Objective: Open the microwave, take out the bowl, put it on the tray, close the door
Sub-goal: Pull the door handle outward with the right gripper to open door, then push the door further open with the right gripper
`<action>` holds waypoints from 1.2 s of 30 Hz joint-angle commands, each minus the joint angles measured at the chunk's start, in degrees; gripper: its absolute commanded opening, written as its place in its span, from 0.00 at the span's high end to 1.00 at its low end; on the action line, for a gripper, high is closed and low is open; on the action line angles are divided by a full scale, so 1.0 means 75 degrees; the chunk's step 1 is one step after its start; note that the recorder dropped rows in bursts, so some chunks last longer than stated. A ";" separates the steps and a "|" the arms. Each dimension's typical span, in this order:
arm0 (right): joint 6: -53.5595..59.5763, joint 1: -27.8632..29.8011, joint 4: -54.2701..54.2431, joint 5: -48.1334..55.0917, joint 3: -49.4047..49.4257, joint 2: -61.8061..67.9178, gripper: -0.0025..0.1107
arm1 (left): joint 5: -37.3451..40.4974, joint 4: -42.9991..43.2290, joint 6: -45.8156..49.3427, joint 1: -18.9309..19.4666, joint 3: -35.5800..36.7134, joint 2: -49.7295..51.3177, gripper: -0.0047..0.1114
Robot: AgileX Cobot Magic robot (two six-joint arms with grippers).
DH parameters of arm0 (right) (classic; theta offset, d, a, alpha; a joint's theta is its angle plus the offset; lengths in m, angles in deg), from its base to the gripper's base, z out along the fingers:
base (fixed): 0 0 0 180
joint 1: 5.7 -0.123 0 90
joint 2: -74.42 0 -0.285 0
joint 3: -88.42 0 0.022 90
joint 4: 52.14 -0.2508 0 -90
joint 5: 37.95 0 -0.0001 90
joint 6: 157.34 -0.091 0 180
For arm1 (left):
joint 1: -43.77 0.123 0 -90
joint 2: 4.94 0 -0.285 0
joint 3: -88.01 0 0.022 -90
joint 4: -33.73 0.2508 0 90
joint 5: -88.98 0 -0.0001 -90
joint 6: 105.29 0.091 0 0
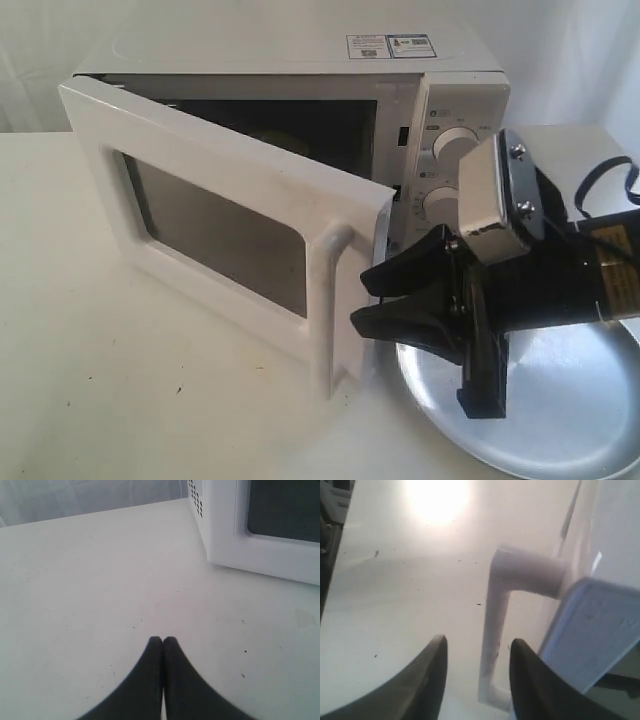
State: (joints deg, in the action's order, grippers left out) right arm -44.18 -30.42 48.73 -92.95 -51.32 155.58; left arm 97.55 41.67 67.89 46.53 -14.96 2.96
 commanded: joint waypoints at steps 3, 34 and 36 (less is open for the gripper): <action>-0.0355 0.0036 -0.0122 -0.0800 0.0344 -0.0746 0.64 | -0.0009 -0.0028 -0.0045 -0.0007 0.0026 -0.0016 0.96; 0.4562 0.0020 -0.6225 0.2896 0.0373 0.1041 0.98 | -0.0009 -0.0028 -0.0045 -0.0007 0.0026 -0.0016 0.96; 0.4546 0.0020 -0.5989 0.2438 0.0373 0.1287 0.98 | -0.0009 -0.0028 -0.0045 -0.0007 0.0026 -0.0016 0.96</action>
State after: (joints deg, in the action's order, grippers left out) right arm -11.14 -30.31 2.90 -69.01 -49.06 162.80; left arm 97.55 41.67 67.89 46.53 -14.96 2.96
